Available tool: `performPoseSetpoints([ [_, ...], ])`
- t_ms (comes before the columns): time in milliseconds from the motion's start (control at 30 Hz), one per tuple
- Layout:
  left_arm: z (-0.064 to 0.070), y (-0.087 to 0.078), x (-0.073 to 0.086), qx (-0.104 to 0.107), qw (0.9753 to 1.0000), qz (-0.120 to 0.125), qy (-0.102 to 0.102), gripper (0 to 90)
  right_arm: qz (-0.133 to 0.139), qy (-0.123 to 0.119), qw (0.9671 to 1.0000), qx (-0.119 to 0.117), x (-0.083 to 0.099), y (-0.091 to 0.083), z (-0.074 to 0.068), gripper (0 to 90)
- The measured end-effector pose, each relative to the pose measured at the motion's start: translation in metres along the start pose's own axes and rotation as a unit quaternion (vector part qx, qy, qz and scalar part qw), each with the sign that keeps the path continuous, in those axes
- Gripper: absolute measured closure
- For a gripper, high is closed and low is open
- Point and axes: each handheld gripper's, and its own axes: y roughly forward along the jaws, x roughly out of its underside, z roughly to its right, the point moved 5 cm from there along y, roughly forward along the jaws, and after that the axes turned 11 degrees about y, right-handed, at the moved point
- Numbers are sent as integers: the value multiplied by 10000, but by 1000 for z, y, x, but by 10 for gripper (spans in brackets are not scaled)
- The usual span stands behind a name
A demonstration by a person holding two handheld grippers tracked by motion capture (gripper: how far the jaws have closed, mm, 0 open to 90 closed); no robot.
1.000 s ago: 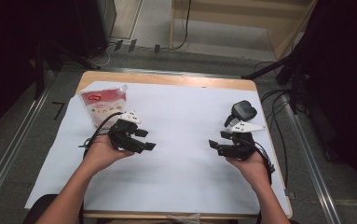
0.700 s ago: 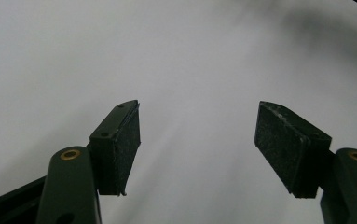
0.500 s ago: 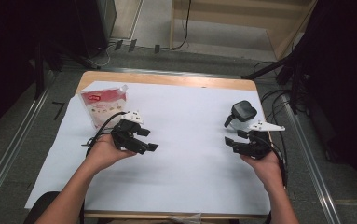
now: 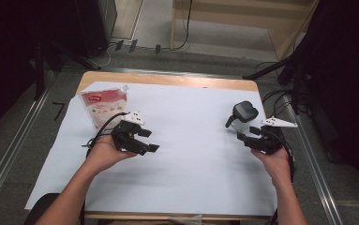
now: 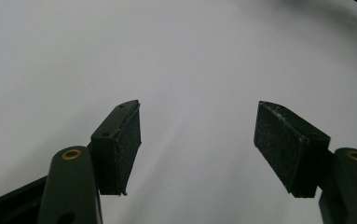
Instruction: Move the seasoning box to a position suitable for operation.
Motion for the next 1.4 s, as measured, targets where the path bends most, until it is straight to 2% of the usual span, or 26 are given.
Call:
performPoseSetpoints([
  [133,0,-1,1,-5,10000,-51,8,327,-20,107,9999,28,-1,5,8,329],
  [300,2,-1,3,-27,10000,-54,-11,327,-38,48,9995,316,-5,15,20,266],
  [433,3,-3,3,-69,10000,-14,9,334,4,247,9994,262,-8,22,29,189],
  [567,2,-3,5,-72,10000,-23,9,335,12,184,9993,336,-14,28,34,133],
  [867,3,-1,6,-36,10000,-42,-27,336,-38,31,9987,510,-20,46,41,130],
  [1033,2,0,8,-61,9999,-88,-35,340,12,-155,9987,475,-25,59,44,136],
  [1167,3,0,9,-30,9999,-90,-48,340,-3,-161,9988,461,-25,67,45,131],
  [1400,5,1,12,44,9999,-60,-131,340,147,-140,9985,505,-28,74,43,126],
])
